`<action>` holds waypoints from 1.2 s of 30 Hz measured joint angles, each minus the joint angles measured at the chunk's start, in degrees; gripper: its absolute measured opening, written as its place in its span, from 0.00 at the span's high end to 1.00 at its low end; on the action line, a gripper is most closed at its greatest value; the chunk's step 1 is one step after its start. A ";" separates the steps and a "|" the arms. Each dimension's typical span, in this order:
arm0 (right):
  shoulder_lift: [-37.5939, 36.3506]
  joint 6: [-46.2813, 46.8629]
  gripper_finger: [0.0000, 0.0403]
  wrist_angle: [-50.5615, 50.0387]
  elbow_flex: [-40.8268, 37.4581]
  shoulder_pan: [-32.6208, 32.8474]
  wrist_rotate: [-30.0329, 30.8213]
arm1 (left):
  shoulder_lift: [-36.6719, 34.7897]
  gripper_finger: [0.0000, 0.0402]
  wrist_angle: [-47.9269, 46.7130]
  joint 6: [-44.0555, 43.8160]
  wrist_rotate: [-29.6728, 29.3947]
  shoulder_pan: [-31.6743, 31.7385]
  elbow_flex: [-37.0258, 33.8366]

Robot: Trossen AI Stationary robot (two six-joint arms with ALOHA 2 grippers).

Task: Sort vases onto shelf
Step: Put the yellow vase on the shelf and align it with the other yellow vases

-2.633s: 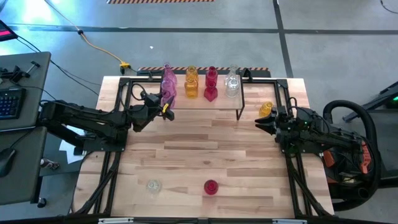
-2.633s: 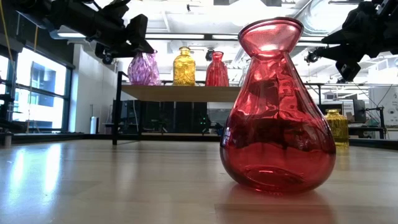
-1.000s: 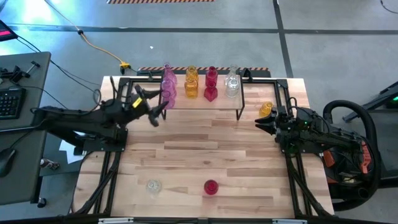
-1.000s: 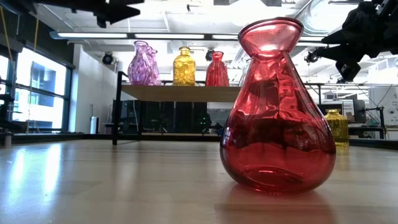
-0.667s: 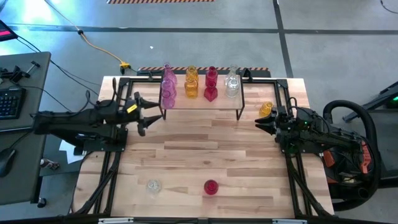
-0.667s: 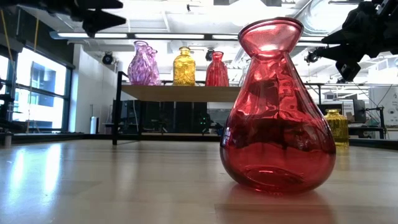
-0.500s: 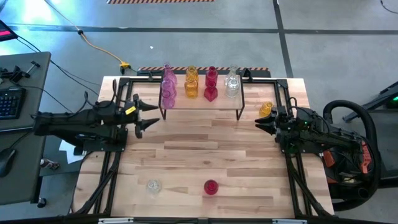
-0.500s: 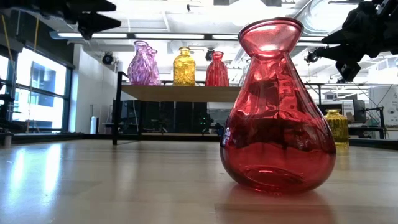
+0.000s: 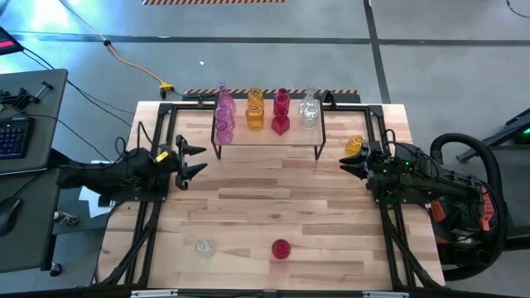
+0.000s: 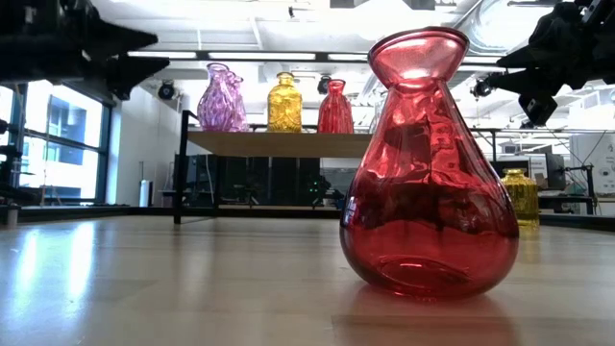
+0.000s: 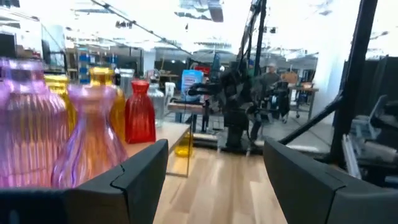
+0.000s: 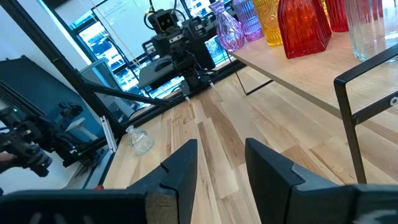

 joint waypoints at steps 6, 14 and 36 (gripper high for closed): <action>0.00 0.00 0.71 0.00 0.00 0.01 0.00 | -0.61 0.37 -5.18 3.36 -0.30 0.04 -0.60; 0.00 -0.02 0.71 0.00 0.00 0.02 0.00 | -0.61 0.37 -6.56 2.90 -0.41 0.04 -0.58; 0.00 -0.60 0.71 0.00 0.00 0.01 0.02 | -0.61 0.37 -7.18 3.03 -0.43 0.04 -0.54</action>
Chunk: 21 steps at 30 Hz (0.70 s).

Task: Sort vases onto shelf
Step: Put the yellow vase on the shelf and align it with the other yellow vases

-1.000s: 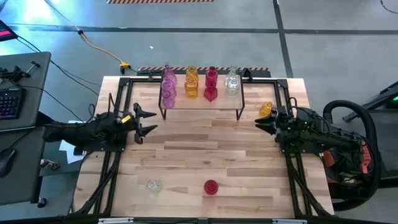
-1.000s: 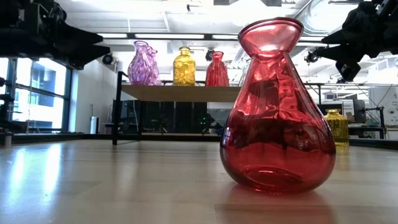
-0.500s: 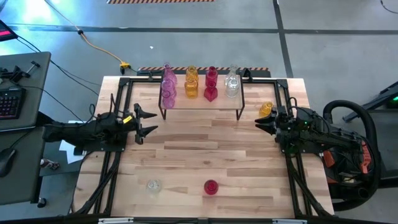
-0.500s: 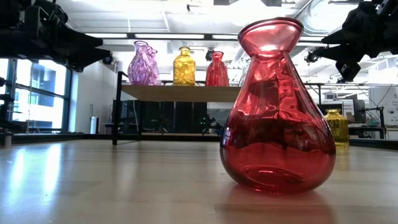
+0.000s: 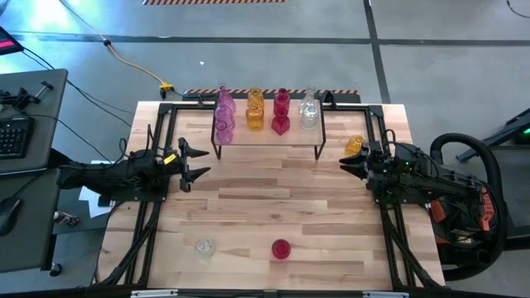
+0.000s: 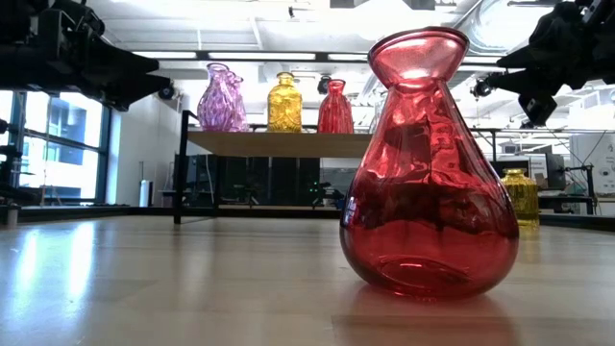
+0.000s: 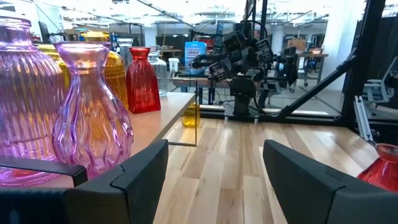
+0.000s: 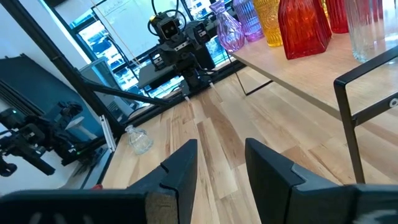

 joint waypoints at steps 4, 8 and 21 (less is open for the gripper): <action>0.00 -2.02 0.71 0.00 0.00 -0.01 0.03 | 0.00 0.37 0.00 -0.01 0.00 0.00 0.00; 0.00 -6.07 0.71 0.28 0.00 0.00 0.60 | 0.00 0.37 0.00 -0.02 -0.02 0.00 0.00; 0.00 9.53 0.71 10.86 0.04 0.00 13.99 | 0.00 0.37 -0.02 -0.02 -0.02 0.00 0.00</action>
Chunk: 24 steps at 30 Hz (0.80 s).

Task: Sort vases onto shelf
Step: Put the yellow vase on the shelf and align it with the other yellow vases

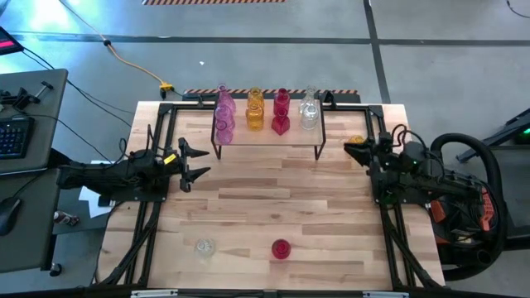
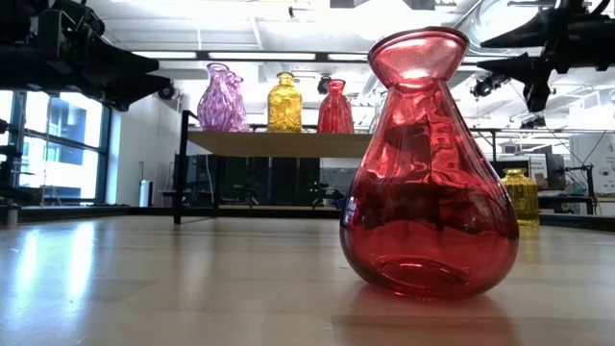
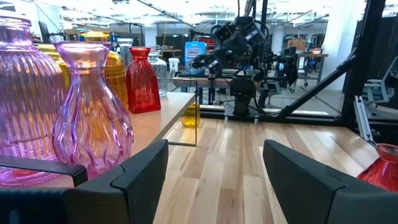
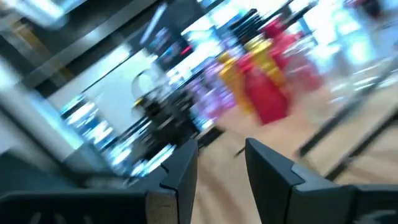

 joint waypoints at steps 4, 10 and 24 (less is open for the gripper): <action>0.58 -5.50 0.71 -0.32 0.86 -0.04 4.58 | 0.00 0.37 0.00 0.00 0.00 0.00 0.00; 6.52 -6.41 0.71 -10.94 10.13 -1.09 11.85 | 0.00 0.37 0.00 0.00 0.00 0.00 0.00; 40.87 6.09 0.71 -55.81 44.43 -10.53 17.25 | 0.00 0.37 0.00 0.00 0.00 0.00 0.00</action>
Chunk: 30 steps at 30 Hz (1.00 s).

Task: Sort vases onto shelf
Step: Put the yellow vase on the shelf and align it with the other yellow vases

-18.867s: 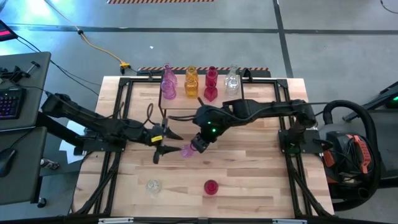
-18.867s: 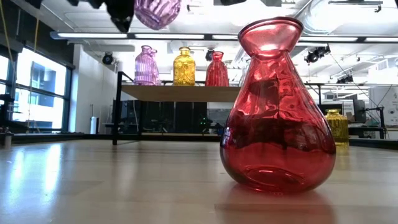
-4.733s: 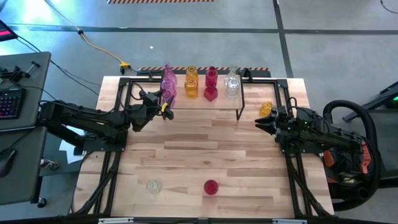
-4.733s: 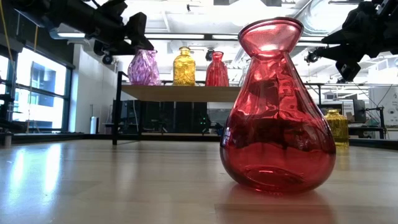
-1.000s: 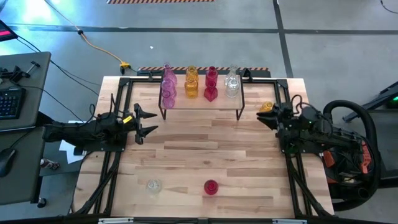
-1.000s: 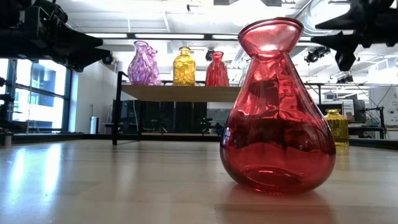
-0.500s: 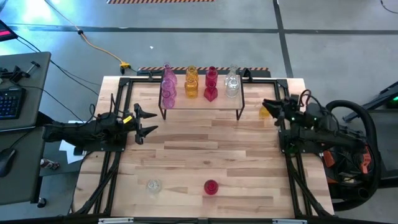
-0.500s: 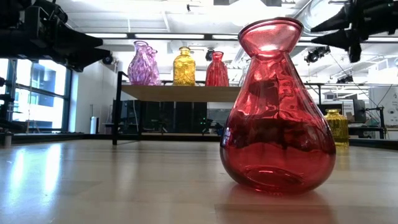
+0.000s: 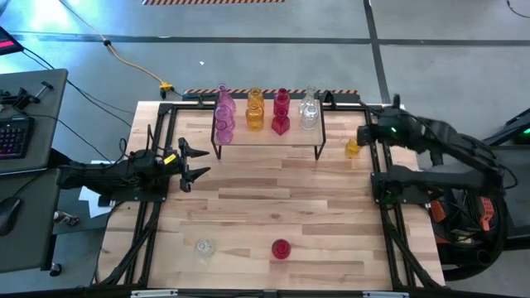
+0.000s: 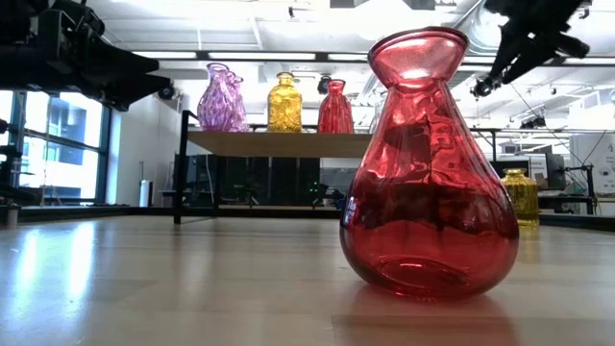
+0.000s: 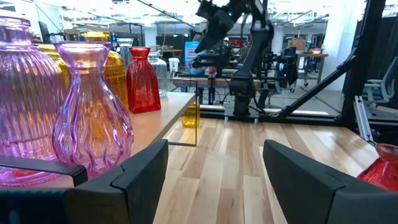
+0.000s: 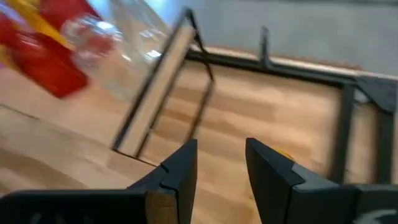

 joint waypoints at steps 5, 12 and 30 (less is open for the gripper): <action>12.81 -0.35 0.71 -9.85 9.26 -5.91 -6.78 | 0.00 0.37 0.00 0.00 0.00 0.00 0.00; 22.47 -1.53 0.71 -14.60 10.60 -15.66 -16.40 | 0.00 0.37 0.00 0.00 0.00 0.00 0.00; 23.19 -0.27 0.71 -3.13 -4.86 -26.84 -21.76 | 0.00 0.37 0.01 0.00 0.00 0.00 0.00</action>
